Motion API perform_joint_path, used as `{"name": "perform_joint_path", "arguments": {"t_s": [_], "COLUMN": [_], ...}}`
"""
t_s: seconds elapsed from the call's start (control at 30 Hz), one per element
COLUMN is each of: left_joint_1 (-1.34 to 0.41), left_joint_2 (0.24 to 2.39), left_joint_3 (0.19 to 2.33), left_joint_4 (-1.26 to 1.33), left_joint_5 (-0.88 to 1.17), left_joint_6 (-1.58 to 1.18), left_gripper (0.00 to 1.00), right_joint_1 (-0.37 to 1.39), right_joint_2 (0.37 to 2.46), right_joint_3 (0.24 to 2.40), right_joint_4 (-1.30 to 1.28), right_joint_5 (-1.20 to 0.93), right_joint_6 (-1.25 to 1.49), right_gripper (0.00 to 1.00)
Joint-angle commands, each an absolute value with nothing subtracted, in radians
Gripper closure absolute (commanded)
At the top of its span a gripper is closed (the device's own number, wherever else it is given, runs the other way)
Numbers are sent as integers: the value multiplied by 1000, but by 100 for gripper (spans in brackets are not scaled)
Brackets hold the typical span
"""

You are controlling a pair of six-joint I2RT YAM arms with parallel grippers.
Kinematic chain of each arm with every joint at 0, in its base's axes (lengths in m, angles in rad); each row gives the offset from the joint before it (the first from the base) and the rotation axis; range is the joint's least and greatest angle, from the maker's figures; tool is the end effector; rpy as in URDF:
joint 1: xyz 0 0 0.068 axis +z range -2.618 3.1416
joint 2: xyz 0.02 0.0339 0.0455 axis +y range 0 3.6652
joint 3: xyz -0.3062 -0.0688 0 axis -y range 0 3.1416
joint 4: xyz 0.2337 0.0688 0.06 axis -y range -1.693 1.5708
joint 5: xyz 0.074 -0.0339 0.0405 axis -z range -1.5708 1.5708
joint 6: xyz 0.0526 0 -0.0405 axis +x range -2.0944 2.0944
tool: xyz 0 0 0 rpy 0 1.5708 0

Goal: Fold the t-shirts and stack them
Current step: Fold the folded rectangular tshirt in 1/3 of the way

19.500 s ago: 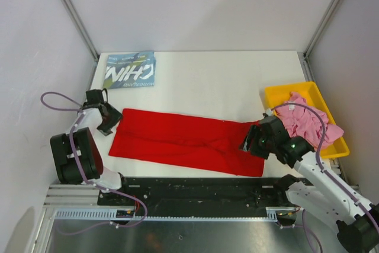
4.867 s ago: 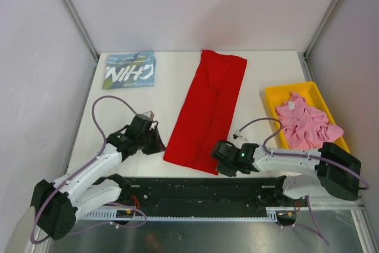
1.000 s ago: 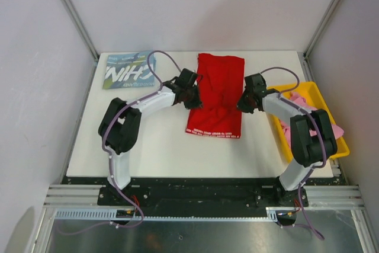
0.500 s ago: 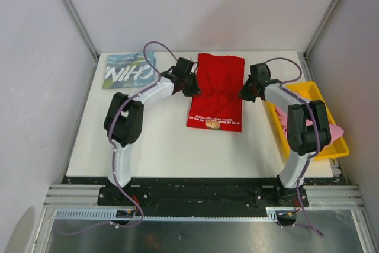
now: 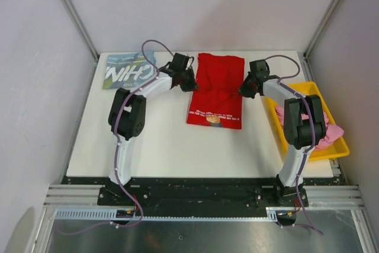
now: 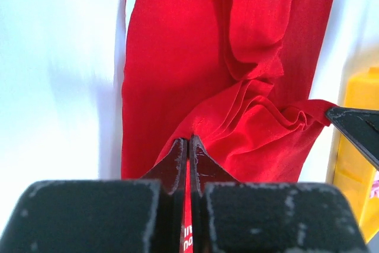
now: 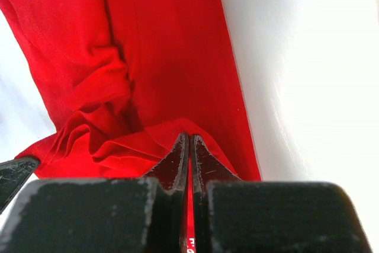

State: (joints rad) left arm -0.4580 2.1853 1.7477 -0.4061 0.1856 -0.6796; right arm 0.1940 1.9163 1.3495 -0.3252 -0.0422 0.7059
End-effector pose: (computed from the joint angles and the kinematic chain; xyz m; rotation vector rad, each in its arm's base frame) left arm 0.4596 -0.2374 0.2251 -0.1908 2.5260 -0.7173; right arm 0.4240 0.0856 0.2282 0.6183 2.4366 0.4338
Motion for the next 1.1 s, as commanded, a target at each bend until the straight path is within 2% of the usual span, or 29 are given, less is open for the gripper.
{"name": "perform_joint_path", "arguments": {"t_s": [0.0,0.33,0.43,0.53,0.7,0.77,0.8,0.87,1.07], "left_joint_1": [-439,-424,-421,-404,-377,-377,-379,-388,-424], "left_joint_2": [2210,2243,2244,2223,2136,2102,2090,2071,2071], "left_joint_3": [1825,1843,1843,1830,1780,1752,1740,1716,1671], "left_joint_4": [-381,-381,-380,-378,-372,-368,-367,-366,-366], "left_joint_5": [231,257,264,256,247,255,263,283,324], "left_joint_6": [-644,-632,-621,-597,-551,-538,-533,-527,-534], "left_gripper": [100,100,94,80,41,34,34,40,84], "right_joint_1": [180,164,162,161,162,170,185,221,300], "right_joint_2": [1924,1936,1947,1937,1892,1880,1872,1863,1922], "right_joint_3": [1401,1410,1416,1436,1499,1521,1526,1529,1528], "right_joint_4": [-323,-324,-326,-346,-410,-447,-460,-471,-462], "right_joint_5": [-21,-21,-36,-31,-3,28,37,51,25], "right_joint_6": [699,696,687,661,609,602,597,589,588], "right_gripper": [100,100,100,90,63,59,59,62,87]}}
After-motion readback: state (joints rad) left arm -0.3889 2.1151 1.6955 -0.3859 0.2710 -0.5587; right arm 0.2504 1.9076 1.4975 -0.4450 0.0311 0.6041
